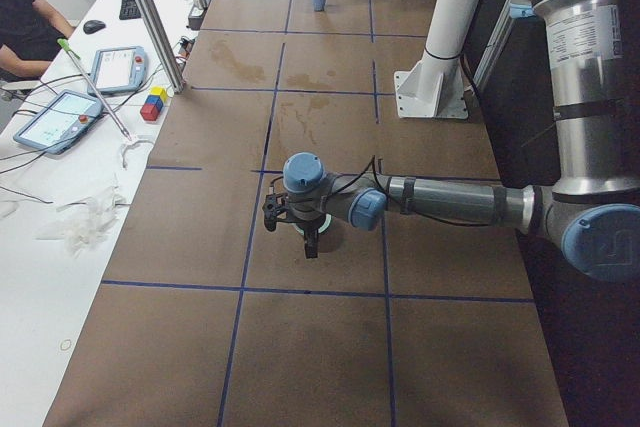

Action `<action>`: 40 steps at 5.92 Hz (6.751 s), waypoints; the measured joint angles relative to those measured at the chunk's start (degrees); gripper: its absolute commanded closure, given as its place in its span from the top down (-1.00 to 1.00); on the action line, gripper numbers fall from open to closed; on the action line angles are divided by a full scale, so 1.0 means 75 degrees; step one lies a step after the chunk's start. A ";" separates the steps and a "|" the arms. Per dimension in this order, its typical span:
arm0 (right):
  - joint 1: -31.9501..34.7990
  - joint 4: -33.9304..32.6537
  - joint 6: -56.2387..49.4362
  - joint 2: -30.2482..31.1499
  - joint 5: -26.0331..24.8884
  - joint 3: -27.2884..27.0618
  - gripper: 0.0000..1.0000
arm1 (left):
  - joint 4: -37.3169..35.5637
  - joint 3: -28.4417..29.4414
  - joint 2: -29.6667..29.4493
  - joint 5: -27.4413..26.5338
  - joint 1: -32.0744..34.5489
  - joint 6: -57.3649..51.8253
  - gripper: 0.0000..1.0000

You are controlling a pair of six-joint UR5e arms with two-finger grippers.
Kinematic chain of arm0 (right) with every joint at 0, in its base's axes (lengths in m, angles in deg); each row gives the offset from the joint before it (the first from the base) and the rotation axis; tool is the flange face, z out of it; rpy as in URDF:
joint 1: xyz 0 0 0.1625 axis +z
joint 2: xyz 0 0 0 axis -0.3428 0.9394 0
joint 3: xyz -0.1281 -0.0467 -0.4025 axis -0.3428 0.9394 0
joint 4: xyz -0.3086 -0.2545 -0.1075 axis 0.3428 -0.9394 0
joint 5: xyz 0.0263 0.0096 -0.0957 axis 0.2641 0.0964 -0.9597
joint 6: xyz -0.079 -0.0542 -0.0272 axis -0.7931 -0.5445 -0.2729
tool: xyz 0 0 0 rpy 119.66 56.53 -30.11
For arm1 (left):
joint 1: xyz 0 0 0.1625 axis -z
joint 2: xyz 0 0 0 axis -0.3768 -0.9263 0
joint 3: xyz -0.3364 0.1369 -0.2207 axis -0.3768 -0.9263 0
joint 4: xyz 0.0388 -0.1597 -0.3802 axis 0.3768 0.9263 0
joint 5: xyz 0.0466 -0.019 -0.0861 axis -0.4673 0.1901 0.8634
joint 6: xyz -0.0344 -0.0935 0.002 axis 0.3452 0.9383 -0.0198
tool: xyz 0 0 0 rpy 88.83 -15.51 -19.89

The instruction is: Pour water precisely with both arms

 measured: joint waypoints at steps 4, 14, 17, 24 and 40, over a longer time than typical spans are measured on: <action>-0.0225 0.0006 0.0006 -0.0025 0.0035 -0.0019 1.00 | 0.0871 0.1029 -0.0672 0.0003 -0.1023 0.1115 0.72; -0.0385 0.0009 0.0023 -0.0063 0.0034 -0.0108 1.00 | 0.0757 0.0550 -0.3333 -0.0034 -0.2761 0.4724 -1.00; -0.0428 0.0009 0.0049 -0.0050 0.0130 -0.0143 1.00 | -0.0164 0.0922 -0.5311 -0.1452 -0.4182 0.5810 -1.00; -0.0673 0.0574 0.0056 -0.0028 0.0476 -0.0477 1.00 | -0.0361 0.1964 -0.6577 -0.2460 -0.5096 0.5983 1.00; -0.9740 1.0066 1.1875 0.2718 -1.3344 0.0758 0.98 | -0.1636 -0.1469 -0.5350 -0.2842 -0.4258 0.6803 1.00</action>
